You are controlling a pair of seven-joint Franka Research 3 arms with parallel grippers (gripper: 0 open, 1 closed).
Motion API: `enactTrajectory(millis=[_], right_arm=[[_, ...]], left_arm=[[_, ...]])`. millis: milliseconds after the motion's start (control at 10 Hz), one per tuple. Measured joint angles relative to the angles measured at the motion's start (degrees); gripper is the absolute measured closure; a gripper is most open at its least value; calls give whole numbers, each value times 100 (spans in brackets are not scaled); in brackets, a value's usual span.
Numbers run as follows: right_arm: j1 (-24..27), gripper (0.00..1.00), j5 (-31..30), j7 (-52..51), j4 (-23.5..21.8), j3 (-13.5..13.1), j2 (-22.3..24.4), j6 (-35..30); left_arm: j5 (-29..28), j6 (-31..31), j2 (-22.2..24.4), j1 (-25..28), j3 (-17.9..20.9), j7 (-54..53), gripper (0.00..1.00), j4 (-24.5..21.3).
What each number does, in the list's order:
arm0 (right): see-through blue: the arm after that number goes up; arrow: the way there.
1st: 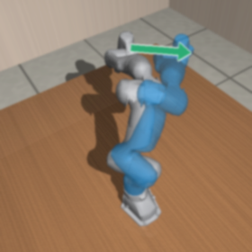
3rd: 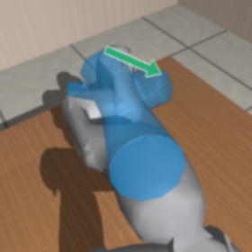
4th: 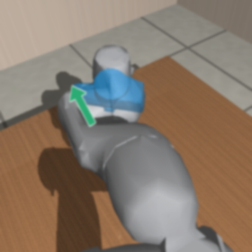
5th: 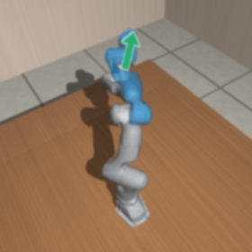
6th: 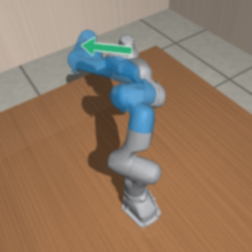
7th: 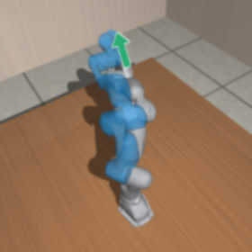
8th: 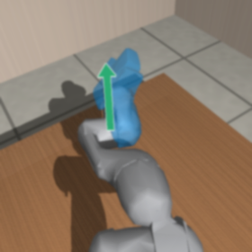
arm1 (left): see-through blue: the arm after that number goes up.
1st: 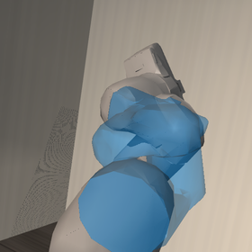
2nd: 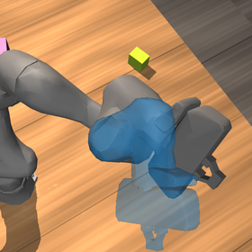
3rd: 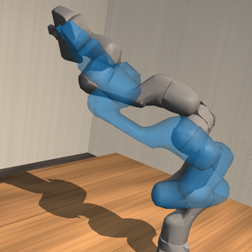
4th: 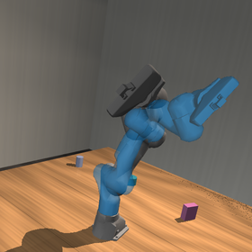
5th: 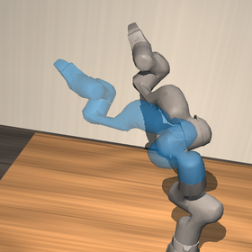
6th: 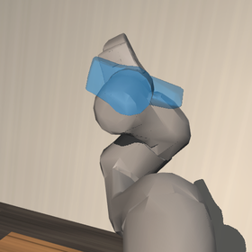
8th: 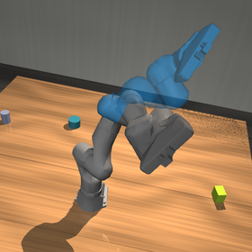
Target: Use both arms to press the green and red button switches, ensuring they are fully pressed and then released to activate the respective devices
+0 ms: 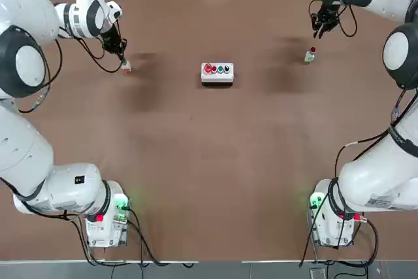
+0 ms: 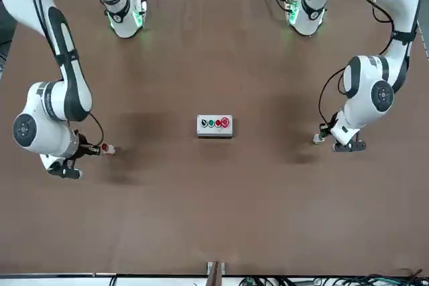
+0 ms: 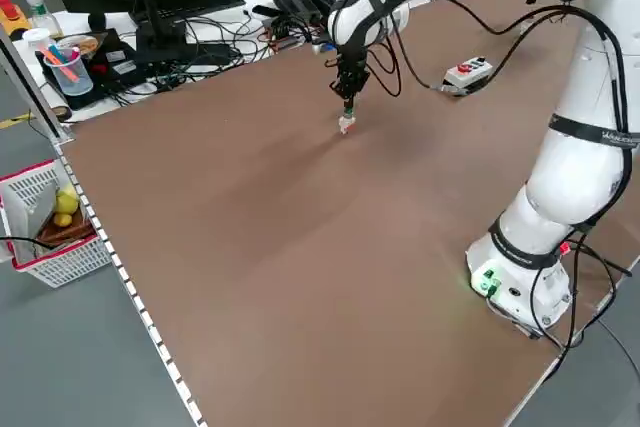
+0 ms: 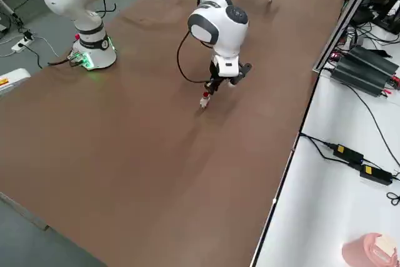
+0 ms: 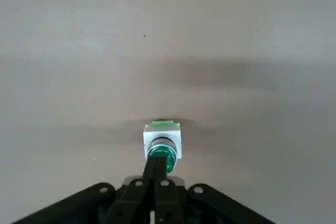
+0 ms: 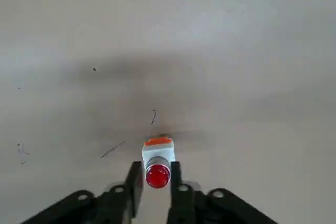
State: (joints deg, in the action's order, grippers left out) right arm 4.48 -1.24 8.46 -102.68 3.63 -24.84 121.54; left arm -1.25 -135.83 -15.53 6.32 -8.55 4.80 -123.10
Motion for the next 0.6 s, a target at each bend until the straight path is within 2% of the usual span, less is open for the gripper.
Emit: enactTrajectory(millis=[100, 200, 300, 400, 500, 600], right_arm=[[0, 48, 2, 52, 11, 1, 68, -5], [-1, 34, 2, 117, 20, 4, 157, -17], [-1, 21, 3, 147, 31, 11, 280, -111], [-3, 4, 3, 168, 41, 16, 425, -241], [-3, 0, 3, 183, 53, 20, 588, -407], [-3, 0, 6, 218, 66, 23, 750, -587]], left_arm=[[0, 6, 92, 0, 0, 0, 97, 15], [0, 24, 229, -1, -1, 0, 90, 67], [0, 246, 391, -1, -1, 1, 88, 233], [0, 715, 546, 0, -1, 5, 75, 533], [0, 1206, 670, 2, -1, 10, 62, 907], [0, 1611, 743, 7, 0, 15, 55, 1303]])
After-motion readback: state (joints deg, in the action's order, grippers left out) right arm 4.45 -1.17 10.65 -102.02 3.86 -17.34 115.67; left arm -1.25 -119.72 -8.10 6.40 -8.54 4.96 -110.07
